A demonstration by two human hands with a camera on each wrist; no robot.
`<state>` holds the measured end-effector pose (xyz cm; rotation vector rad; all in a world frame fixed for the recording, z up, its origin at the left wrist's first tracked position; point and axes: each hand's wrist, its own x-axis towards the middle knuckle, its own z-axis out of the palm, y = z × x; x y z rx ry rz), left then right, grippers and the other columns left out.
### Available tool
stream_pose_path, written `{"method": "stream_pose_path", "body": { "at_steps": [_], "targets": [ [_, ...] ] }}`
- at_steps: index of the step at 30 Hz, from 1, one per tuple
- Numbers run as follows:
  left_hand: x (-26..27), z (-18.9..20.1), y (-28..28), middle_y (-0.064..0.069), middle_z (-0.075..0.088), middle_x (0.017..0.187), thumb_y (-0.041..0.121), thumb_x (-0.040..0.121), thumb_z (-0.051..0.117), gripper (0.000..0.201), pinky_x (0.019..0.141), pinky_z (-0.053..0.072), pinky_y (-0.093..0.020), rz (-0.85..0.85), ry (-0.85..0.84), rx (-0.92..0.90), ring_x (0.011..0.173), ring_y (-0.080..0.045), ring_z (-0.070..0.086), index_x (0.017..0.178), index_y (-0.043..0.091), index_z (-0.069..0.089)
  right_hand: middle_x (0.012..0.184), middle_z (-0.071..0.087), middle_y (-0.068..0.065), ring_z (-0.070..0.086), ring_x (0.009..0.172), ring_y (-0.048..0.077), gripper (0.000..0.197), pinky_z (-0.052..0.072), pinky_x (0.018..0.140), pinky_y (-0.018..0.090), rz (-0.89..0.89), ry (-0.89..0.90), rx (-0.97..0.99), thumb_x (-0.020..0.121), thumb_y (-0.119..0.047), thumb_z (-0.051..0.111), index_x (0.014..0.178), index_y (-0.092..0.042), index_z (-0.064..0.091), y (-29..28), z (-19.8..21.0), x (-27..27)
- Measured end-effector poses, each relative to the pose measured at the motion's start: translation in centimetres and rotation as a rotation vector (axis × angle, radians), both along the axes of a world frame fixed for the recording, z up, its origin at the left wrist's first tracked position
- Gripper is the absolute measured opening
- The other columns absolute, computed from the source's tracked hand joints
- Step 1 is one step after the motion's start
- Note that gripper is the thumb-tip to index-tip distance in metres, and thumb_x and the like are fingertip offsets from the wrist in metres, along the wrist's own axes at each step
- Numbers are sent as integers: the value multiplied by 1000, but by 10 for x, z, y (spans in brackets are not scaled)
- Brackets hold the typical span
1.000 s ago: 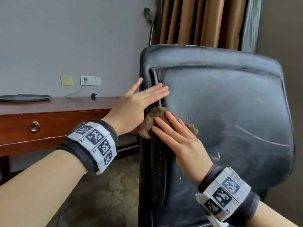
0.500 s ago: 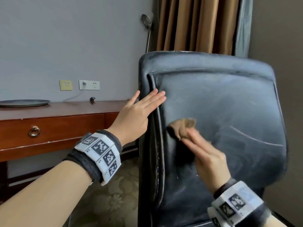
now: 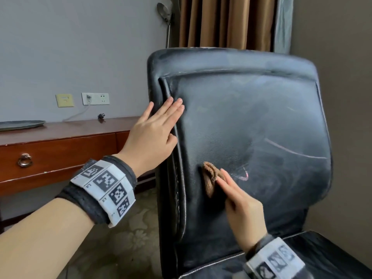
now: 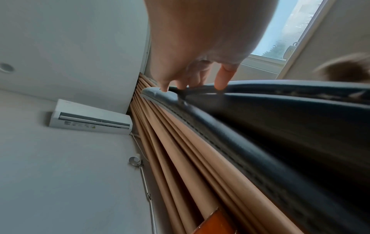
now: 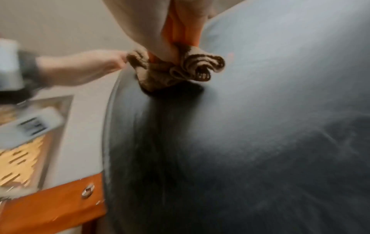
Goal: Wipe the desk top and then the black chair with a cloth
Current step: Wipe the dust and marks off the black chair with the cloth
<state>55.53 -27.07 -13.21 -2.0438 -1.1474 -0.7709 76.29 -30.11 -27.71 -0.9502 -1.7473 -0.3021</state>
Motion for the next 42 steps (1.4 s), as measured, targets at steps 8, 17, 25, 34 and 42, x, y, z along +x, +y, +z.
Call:
{"method": "stream_pose_path", "body": {
  "at_steps": [8,17,25,34,42],
  "targets": [
    [26,-24,-26,-21,35,147,49,79,32,74,110,18,-45,158,140,35,138,-30,33,136,4,47,110,70,-3,66,95,3,27,51,64,20,-22,-65,253,75,-5,71,100,-17,73,5,-34,5],
    [133,-134,-28,0,69,114,7,99,13,44,100,35,-31,-78,193,183,117,-18,55,111,13,55,89,63,-10,58,85,-3,32,41,69,1,156,670,-100,73,-8,72,81,-39,69,35,-4,39],
    [182,-173,23,-1,43,141,5,99,2,49,109,16,-30,196,100,77,135,-18,20,136,5,33,104,67,-9,68,93,11,55,48,76,10,633,729,-380,82,16,57,109,-30,66,44,-30,87],
    [186,-88,42,-16,38,147,7,82,27,59,106,29,-42,254,3,191,136,-30,37,139,1,41,146,41,-2,34,136,18,68,29,109,35,-7,131,117,73,1,57,134,-28,48,65,-51,98],
    [133,-190,1,-8,24,153,13,96,21,45,111,17,-35,302,356,170,145,-23,11,135,8,43,157,16,2,15,143,25,70,20,109,44,-110,1,25,81,-33,51,145,-18,27,74,-68,86]
  ]
}}
